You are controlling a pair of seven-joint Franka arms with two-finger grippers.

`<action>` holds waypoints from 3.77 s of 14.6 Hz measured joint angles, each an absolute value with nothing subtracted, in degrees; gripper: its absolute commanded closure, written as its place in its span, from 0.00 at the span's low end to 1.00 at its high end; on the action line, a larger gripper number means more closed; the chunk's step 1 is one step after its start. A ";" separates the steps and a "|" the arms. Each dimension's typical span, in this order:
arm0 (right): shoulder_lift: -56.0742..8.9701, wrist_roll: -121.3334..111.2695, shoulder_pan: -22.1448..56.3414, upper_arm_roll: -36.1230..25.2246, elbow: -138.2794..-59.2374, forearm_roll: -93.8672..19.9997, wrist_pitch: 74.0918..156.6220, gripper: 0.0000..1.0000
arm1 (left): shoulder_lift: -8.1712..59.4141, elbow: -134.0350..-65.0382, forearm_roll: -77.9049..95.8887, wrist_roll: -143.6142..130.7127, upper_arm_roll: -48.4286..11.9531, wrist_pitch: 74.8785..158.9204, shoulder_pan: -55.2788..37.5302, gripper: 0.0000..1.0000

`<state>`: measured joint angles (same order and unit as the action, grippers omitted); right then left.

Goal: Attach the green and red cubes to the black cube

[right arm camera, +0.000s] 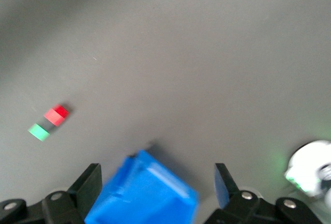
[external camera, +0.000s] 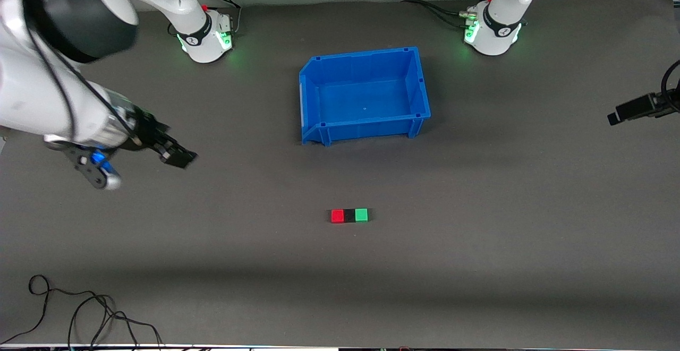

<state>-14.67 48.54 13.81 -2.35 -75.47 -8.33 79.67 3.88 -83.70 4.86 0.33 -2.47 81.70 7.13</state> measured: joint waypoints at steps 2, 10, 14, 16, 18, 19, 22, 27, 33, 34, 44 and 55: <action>-11.71 35.32 13.45 -6.19 -79.31 -8.25 79.52 0.04 | 2.47 -84.03 3.09 2.87 -2.52 82.47 5.80 0.00; -7.49 9.57 14.93 -13.22 -85.69 -2.61 86.59 0.04 | 0.46 -88.29 -1.15 -2.11 -2.55 89.00 -1.31 0.00; -6.94 9.53 17.74 -13.22 -88.35 0.19 92.20 0.04 | 0.45 -88.72 -1.16 -0.41 -1.96 88.88 -1.20 0.00; -6.30 9.30 17.59 -13.71 -88.97 0.23 92.39 0.04 | 0.44 -88.72 -1.16 0.54 -1.76 88.58 -1.16 0.00; -5.85 9.17 17.45 -14.33 -89.33 0.23 92.41 0.04 | 0.44 -88.74 -1.15 0.77 -1.77 88.39 -1.17 0.00; -5.79 9.10 17.43 -14.64 -89.34 0.23 92.41 0.04 | 0.44 -88.76 -1.15 0.82 -1.77 88.34 -1.17 0.00; -5.61 9.06 16.68 -14.85 -89.79 0.23 92.43 0.04 | 0.44 -88.83 -1.13 0.82 -1.77 88.05 -1.17 0.00; -4.34 8.40 4.98 -5.92 -90.99 0.17 92.53 0.04 | 0.44 -88.85 -1.13 0.82 -1.77 87.83 -1.17 0.00; -3.15 8.29 2.36 -2.12 -91.00 0.17 92.59 0.04 | 0.44 -88.85 -1.13 0.79 -1.76 87.84 -1.17 0.00; -3.10 8.29 2.29 -2.12 -91.00 0.17 92.59 0.04 | 0.44 -88.85 -1.13 0.74 -1.76 87.86 -1.16 0.00; -2.95 8.29 2.21 -1.19 -91.07 0.16 92.63 0.04 | 0.45 -88.77 -1.13 0.56 -1.74 87.86 -1.16 0.00; -2.98 9.96 2.33 1.74 -91.74 0.16 92.60 0.04 | 0.45 -88.75 -1.13 0.55 -1.72 87.86 -1.14 0.00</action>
<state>-2.98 9.96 2.33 1.74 -91.74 0.16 92.60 0.45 -88.75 -1.13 0.55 -1.72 87.86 -1.14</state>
